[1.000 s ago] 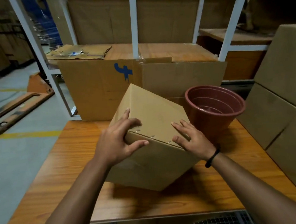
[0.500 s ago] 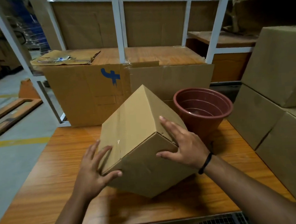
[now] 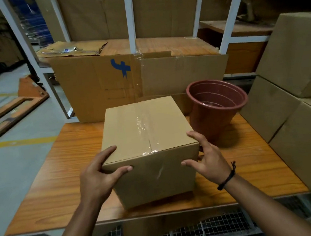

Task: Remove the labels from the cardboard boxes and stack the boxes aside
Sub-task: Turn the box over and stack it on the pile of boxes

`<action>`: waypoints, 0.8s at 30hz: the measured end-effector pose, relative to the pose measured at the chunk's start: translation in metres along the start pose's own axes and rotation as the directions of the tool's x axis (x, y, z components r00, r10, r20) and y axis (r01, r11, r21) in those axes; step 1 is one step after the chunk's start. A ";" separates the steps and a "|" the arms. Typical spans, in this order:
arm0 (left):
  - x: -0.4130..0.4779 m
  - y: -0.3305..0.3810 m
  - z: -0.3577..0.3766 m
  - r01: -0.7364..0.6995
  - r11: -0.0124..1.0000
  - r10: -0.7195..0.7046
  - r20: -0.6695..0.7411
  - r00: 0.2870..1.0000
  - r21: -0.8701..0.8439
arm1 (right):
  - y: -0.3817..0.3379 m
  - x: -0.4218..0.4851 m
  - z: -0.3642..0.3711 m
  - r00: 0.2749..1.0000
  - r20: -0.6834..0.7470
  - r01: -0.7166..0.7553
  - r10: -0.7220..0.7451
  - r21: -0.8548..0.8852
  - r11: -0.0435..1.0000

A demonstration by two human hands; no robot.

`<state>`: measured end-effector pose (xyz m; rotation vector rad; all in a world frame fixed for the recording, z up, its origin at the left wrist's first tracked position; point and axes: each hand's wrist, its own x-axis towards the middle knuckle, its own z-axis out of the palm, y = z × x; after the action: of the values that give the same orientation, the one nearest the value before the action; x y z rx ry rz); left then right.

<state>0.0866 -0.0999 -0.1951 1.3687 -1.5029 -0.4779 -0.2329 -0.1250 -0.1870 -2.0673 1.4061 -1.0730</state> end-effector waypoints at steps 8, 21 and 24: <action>-0.028 -0.009 0.019 0.177 0.948 -0.142 0.145 0.979 -0.265 | 0.023 -0.024 0.000 0.988 -0.057 -0.142 0.147 0.074 0.987; -0.090 0.060 0.070 0.157 0.977 -0.144 0.097 0.985 -0.143 | 0.032 -0.060 -0.072 0.999 -0.007 -0.047 0.047 0.013 0.999; -0.116 0.084 0.089 0.159 0.976 -0.148 0.084 0.985 -0.150 | 0.044 -0.083 -0.103 0.999 -0.018 -0.027 0.027 -0.005 1.000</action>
<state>-0.0485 -0.0003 -0.2101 1.3610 -1.3917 -0.7350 -0.3556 -0.0593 -0.1842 -2.0410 1.4424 -1.0806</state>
